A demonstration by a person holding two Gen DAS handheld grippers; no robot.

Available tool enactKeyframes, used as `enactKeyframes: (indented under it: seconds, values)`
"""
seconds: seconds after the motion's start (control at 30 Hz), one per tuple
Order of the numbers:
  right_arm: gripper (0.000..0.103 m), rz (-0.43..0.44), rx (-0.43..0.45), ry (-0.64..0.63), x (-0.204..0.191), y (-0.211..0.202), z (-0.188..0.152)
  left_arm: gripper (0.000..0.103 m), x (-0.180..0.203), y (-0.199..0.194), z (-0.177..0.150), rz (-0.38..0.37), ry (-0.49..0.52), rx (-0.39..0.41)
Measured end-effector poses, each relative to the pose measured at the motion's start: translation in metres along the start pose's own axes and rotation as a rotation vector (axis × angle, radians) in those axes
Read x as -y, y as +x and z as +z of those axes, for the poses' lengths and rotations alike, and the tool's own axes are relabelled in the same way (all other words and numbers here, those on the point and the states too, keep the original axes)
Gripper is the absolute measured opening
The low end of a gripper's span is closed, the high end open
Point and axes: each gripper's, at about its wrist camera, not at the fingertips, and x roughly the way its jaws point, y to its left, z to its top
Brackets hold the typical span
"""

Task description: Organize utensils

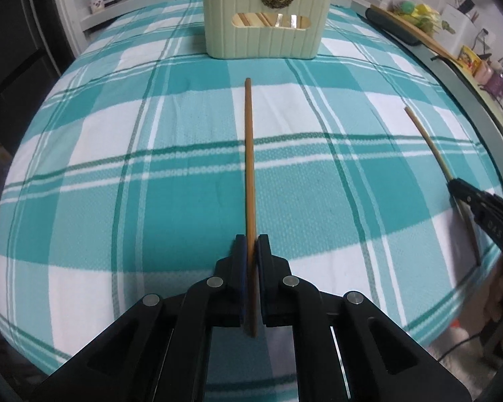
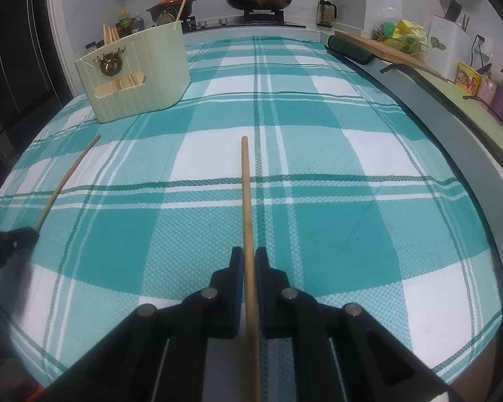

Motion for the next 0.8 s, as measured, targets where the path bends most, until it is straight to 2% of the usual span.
enactKeyframes:
  seconds: [0.07,0.13,0.2,0.23,0.27,0.4,0.57,0.8]
  values:
    - [0.008,0.008,-0.007,0.008,0.003,-0.002,-0.001,0.018,-0.003,-0.007,-0.007,-0.012,-0.011,-0.006]
    - [0.013,0.019,-0.012,0.021,0.005,-0.005,-0.002,0.052,-0.01,-0.014,-0.007,-0.012,-0.037,0.008]
    - [0.052,0.041,-0.004,0.043,0.006,-0.01,-0.004,0.063,-0.016,-0.021,-0.002,-0.001,-0.059,0.043]
    - [0.058,0.047,0.009,0.057,0.007,-0.014,-0.005,0.063,-0.019,-0.023,0.001,0.003,-0.066,0.056]
    - [0.06,0.049,0.028,0.069,0.008,-0.018,-0.006,0.063,-0.021,-0.024,0.004,0.002,-0.074,0.06]
    - [0.06,0.044,0.055,0.064,0.006,-0.024,-0.003,0.065,-0.024,-0.021,0.015,-0.003,-0.088,0.07]
    - [0.06,0.032,0.047,0.06,0.004,-0.024,-0.004,0.069,-0.022,-0.018,0.02,0.01,-0.079,0.086]
    - [0.06,0.022,0.034,0.061,0.003,-0.023,-0.003,0.07,-0.022,-0.017,0.025,0.033,-0.066,0.098]
